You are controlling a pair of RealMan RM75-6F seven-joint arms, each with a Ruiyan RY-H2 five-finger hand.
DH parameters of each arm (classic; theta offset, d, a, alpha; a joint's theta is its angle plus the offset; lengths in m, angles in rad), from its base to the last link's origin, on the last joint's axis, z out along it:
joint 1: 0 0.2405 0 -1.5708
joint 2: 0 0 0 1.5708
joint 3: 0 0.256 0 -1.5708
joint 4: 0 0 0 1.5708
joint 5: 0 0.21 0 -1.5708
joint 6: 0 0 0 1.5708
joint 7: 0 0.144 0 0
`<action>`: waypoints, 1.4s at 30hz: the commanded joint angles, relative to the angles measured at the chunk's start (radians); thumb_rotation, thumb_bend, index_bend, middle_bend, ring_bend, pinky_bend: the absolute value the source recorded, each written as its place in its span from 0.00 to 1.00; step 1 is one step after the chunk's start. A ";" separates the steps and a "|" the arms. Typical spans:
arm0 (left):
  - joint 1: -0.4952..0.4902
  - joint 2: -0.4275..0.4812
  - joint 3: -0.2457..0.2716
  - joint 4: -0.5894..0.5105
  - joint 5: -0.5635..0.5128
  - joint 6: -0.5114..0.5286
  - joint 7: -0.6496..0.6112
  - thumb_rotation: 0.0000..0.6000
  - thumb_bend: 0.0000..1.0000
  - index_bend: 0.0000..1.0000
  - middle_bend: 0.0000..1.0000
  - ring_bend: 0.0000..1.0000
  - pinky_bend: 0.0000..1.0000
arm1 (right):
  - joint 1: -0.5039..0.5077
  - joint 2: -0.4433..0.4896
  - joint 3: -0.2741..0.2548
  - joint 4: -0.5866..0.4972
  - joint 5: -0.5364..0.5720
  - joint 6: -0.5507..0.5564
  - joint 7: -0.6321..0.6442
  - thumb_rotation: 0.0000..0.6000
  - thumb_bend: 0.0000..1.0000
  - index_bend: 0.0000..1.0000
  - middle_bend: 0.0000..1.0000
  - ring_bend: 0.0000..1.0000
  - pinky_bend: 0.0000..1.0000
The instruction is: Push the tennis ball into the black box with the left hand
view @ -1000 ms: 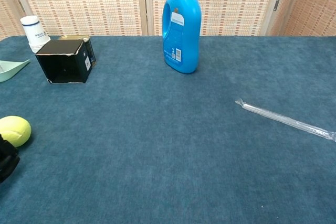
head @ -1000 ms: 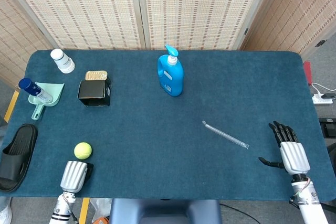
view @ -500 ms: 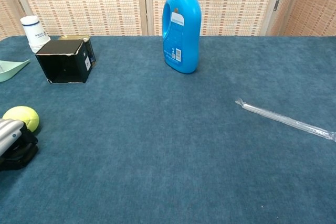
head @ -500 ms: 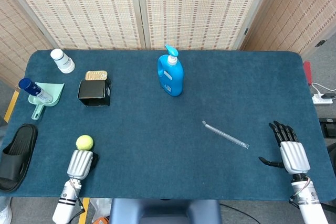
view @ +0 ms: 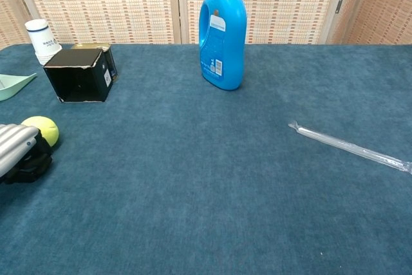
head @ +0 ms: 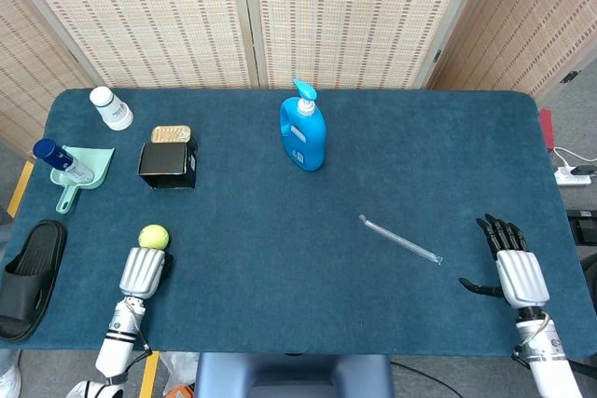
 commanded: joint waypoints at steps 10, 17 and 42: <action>-0.049 -0.029 -0.010 0.099 -0.031 -0.049 -0.048 1.00 0.67 1.00 1.00 1.00 1.00 | 0.003 -0.002 0.003 -0.001 0.007 -0.006 -0.008 1.00 0.00 0.00 0.00 0.00 0.00; -0.097 -0.050 -0.028 0.134 -0.049 -0.083 -0.058 1.00 0.67 1.00 1.00 1.00 1.00 | 0.004 -0.003 0.004 -0.003 0.012 -0.010 -0.016 1.00 0.00 0.00 0.00 0.00 0.00; -0.289 -0.042 -0.084 0.216 -0.128 -0.340 -0.229 0.33 0.35 0.00 0.00 0.00 0.00 | 0.026 -0.002 0.015 0.000 0.047 -0.063 -0.021 1.00 0.00 0.00 0.00 0.00 0.00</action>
